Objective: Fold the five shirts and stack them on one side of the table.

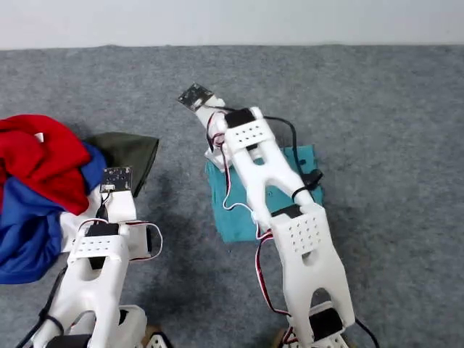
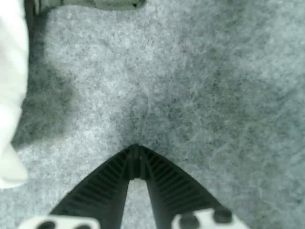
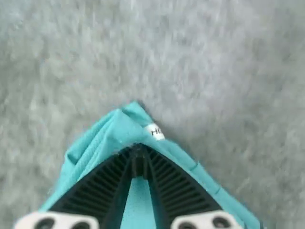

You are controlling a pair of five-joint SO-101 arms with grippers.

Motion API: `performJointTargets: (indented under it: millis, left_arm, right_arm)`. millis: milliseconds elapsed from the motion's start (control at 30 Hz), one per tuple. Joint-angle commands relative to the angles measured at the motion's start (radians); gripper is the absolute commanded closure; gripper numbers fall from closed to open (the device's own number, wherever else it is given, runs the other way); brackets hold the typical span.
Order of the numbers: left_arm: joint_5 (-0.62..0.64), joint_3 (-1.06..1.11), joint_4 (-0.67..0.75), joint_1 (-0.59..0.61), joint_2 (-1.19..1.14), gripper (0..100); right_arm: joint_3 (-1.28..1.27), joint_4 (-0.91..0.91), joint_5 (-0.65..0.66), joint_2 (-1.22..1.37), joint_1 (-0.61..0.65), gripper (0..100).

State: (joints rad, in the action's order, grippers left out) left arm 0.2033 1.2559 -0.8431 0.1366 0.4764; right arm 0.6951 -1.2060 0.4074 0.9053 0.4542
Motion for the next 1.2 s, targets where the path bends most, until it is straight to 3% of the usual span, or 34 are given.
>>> performJointTargets:
  millis: [0, 367, 467, 567, 933, 1167]
  left_arm:
    - [-0.012, 0.010, -0.028, -0.012, 0.000, 98]
    - [-0.012, 0.010, -0.028, -0.012, 0.000, 98]
    - [-0.012, 0.010, -0.028, -0.012, 0.000, 98]
    - [-0.012, 0.010, -0.028, -0.012, 0.000, 98]
    - [-0.012, 0.010, -0.028, -0.012, 0.000, 98]
    - [-0.012, 0.010, -0.028, -0.012, 0.000, 98]
  right_arm:
    - [0.089, 0.048, -0.012, 0.028, 0.019, 98.8]
    - [0.603, -0.555, -0.018, 0.005, 0.018, 98.7]
    - [0.620, -0.596, -0.074, -0.013, -0.013, 98.7]
    - [0.549, -0.593, -0.181, -0.084, -0.051, 98.3]
    - [-0.209, -0.587, -0.253, -0.587, -0.173, 98.1]
    - [-0.362, -0.576, -0.390, -0.650, -0.268, 77.2]
